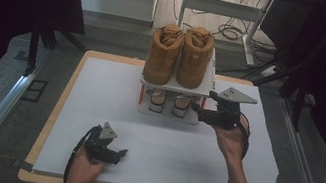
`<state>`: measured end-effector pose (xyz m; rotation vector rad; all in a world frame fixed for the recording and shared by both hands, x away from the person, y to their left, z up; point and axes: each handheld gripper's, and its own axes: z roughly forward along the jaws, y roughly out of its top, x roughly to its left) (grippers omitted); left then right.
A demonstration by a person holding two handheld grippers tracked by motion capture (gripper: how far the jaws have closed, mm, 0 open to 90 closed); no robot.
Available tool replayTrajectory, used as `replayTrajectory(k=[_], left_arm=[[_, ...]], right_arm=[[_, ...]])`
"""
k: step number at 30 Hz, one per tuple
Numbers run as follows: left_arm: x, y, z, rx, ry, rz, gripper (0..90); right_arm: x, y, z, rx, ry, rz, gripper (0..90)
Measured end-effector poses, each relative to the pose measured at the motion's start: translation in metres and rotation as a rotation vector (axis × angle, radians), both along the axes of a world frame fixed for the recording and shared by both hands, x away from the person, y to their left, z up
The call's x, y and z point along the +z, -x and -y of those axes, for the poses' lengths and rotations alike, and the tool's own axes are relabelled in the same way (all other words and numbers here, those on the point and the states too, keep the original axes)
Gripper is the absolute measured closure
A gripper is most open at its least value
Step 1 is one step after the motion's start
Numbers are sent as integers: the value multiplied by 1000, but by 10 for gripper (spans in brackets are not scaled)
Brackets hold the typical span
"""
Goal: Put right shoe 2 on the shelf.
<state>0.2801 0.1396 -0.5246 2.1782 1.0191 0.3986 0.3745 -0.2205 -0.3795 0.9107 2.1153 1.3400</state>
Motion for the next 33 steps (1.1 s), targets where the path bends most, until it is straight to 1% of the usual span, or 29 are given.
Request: replayTrajectory(k=[8, 18, 29, 33], left_arm=[[0, 0, 0, 5, 3, 0, 132], [0, 0, 0, 3, 3, 0, 132], [0, 0, 0, 0, -2, 0, 132], [0, 0, 0, 0, -1, 0, 132]], right_arm=[[-3, 7, 9, -9, 3, 1, 144], [-13, 16, 22, -16, 15, -26, 124], [-24, 27, 36, -33, 31, -39, 39], [-29, 32, 41, -38, 44, -50, 11]])
